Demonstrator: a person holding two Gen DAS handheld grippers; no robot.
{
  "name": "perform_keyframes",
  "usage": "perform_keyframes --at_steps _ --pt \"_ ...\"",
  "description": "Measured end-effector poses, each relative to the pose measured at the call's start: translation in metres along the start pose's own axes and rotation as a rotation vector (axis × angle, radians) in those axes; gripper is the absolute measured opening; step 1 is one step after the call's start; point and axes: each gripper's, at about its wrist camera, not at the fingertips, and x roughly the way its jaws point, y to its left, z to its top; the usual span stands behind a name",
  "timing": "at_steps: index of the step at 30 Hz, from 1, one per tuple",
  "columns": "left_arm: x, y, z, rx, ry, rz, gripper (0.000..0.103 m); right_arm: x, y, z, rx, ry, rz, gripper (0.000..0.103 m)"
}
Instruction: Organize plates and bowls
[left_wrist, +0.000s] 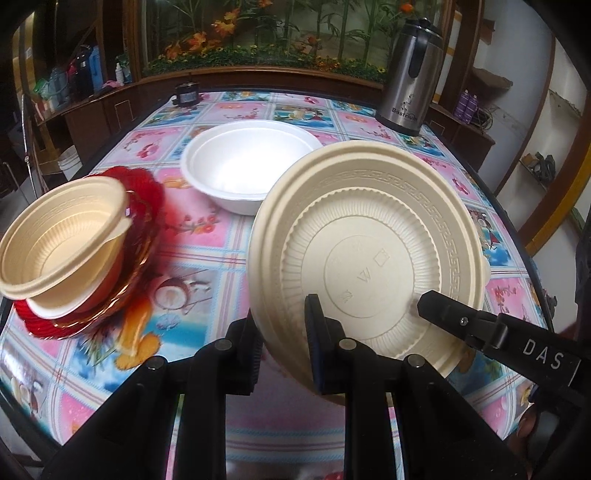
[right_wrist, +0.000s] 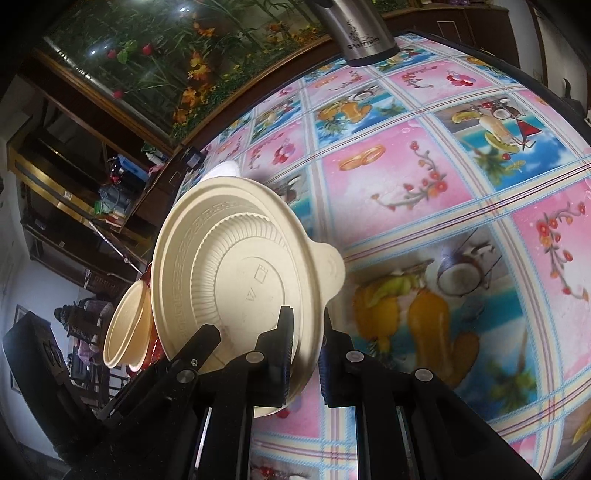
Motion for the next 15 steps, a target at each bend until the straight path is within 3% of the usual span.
perform_keyframes --at_steps 15 --pt "-0.040 0.057 0.000 -0.093 -0.097 0.055 0.019 0.002 0.075 -0.016 -0.153 0.012 0.072 0.012"
